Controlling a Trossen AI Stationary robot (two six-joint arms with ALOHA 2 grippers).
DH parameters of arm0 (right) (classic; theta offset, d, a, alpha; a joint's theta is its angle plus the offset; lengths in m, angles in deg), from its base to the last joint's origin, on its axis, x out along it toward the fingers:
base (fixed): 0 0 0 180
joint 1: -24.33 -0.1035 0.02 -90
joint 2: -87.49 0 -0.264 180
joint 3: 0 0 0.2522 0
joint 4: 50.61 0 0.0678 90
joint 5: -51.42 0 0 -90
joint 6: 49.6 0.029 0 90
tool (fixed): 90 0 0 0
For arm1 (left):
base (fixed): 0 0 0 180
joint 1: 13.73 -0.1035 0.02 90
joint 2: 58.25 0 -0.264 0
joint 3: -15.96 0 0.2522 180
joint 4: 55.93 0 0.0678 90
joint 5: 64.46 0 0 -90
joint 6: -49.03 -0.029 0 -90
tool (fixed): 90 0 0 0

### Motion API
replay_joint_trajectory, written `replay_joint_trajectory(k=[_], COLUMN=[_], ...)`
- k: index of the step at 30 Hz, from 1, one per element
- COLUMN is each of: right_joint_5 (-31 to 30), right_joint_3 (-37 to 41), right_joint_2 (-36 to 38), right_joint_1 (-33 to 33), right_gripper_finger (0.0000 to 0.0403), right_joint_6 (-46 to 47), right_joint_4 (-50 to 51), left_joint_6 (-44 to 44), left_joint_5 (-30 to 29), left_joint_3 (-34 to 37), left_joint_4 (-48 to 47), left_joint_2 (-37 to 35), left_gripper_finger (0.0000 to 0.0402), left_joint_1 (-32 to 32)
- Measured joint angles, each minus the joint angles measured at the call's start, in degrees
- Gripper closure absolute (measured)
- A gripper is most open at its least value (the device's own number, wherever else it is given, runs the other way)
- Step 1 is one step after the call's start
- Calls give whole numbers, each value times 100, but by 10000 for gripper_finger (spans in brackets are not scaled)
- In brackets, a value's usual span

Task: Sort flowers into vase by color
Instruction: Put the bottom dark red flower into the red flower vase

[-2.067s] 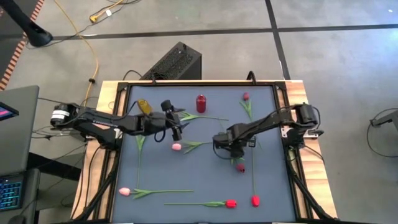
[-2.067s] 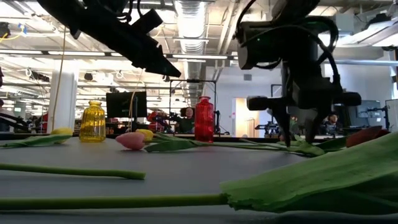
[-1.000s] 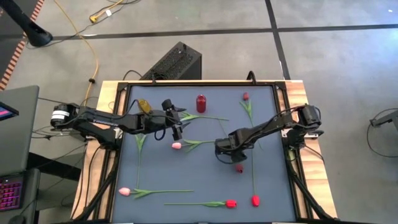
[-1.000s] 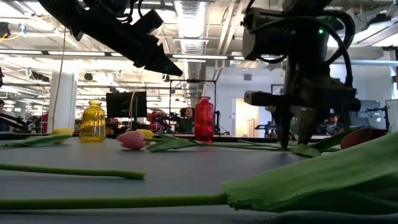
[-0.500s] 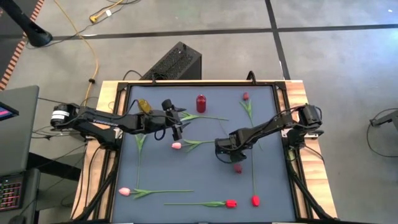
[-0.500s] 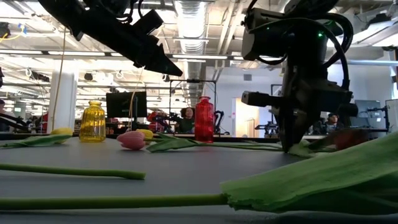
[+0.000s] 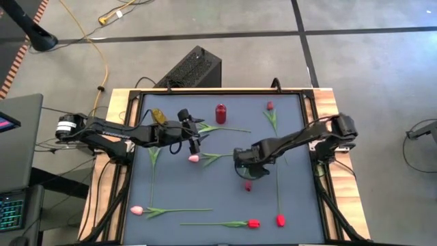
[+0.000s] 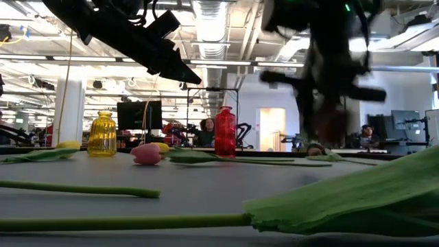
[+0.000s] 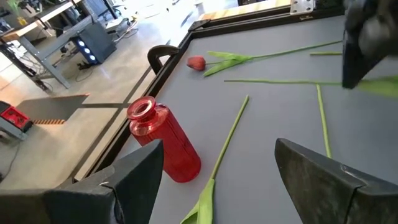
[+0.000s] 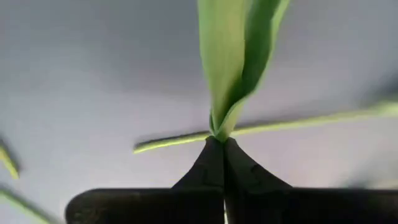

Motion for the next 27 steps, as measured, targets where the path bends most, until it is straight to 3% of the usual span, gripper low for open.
replay_joint_trajectory(k=[5,9,11,17,22,27], right_joint_5=[1031,2641,3589,6179,6496,6468], right_joint_3=[-117,-87,-3,30,28,34], right_joint_2=[979,1774,2092,2246,1789,1242], right_joint_1=[610,1462,1974,3443,4018,4400], right_gripper_finger=[389,389,389,389,389,389], right_joint_6=[516,590,768,3081,4952,6142], right_joint_4=[-174,-735,-1411,-3989,-5687,-6595], left_joint_6=[7,28,33,69,116,76], left_joint_5=[-2,-2,-2,0,-1,0], left_joint_3=[0,0,0,0,0,0], left_joint_4=[2,27,37,52,16,3], left_joint_2=[0,0,0,0,0,0], left_gripper_finger=[107,107,107,107,107,107], left_joint_1=[0,0,0,0,0,0])
